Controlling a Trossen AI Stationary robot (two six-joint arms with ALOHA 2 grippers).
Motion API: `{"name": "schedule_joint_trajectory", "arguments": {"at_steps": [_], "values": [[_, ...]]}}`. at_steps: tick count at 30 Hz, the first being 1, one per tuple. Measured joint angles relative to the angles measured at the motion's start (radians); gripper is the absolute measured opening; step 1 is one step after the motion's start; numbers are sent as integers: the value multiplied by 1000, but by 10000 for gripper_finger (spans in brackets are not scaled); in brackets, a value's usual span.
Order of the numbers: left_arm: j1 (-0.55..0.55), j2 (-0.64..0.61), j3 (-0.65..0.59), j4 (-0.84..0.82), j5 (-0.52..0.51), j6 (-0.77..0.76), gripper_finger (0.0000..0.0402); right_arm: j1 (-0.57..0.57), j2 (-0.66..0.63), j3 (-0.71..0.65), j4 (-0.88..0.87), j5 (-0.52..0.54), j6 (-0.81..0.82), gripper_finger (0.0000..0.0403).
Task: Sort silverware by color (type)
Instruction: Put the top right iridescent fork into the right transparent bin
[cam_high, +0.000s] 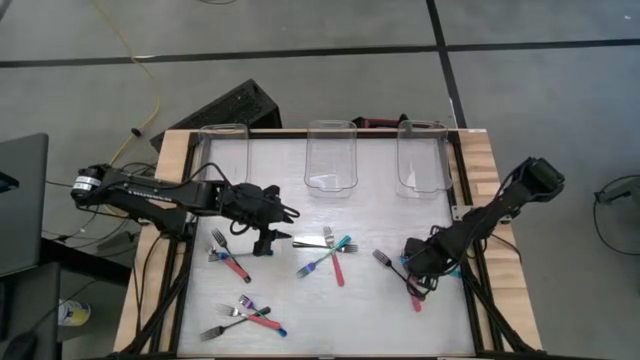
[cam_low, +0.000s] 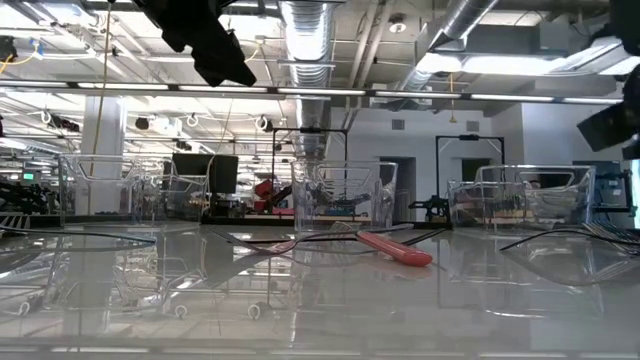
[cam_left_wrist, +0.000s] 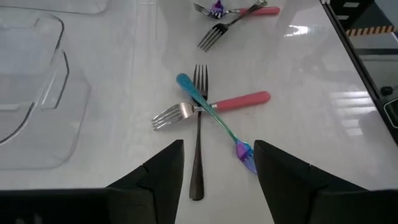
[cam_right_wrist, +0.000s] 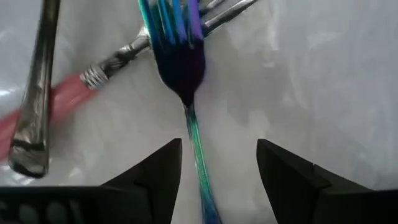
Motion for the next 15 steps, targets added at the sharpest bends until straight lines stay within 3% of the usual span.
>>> {"name": "schedule_joint_trajectory", "arguments": {"at_steps": [8, 15], "values": [[0, 0, 0, -22, -2, -22, 179, 9, 72, -42, 134, -2, -2, 201], [0, 0, 0, -78, -3, -57, 179, 11, 98, -35, 137, 10, -1, 87]]}}
